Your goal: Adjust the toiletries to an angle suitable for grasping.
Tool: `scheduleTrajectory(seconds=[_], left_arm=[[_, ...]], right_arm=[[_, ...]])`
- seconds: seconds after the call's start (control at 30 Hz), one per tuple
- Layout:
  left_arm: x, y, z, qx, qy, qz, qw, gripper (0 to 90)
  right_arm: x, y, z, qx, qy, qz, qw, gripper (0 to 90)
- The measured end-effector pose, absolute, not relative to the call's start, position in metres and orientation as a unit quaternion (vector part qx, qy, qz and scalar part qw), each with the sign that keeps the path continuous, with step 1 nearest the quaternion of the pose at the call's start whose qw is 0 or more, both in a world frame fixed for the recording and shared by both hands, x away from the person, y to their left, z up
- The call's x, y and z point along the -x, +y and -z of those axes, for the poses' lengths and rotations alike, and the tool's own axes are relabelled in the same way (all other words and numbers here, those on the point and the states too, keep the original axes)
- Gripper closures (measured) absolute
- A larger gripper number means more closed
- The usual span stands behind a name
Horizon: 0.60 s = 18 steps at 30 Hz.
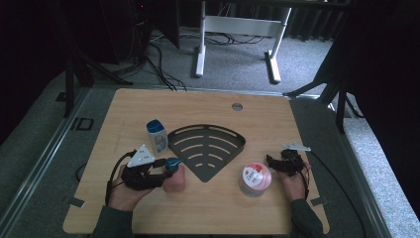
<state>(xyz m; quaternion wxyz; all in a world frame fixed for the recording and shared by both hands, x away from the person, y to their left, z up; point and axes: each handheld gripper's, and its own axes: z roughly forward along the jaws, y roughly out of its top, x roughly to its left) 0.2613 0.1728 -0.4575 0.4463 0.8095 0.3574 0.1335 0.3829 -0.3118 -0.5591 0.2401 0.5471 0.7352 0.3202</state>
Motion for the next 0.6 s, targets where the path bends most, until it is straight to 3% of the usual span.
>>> scheduleTrajectory(seconds=[0.37, 0.6], left_arm=[[-0.240, 0.159, 0.463, -0.820, 0.338, -0.124, 0.444, 86.2], [-0.241, 0.132, 0.488, -0.851, 0.315, -0.088, 0.412, 89.6]], right_arm=[[-0.383, -0.312, 0.559, -0.547, 0.735, -0.320, 0.240, 23.4], [-0.383, -0.312, 0.559, -0.547, 0.735, -0.320, 0.240, 23.4]])
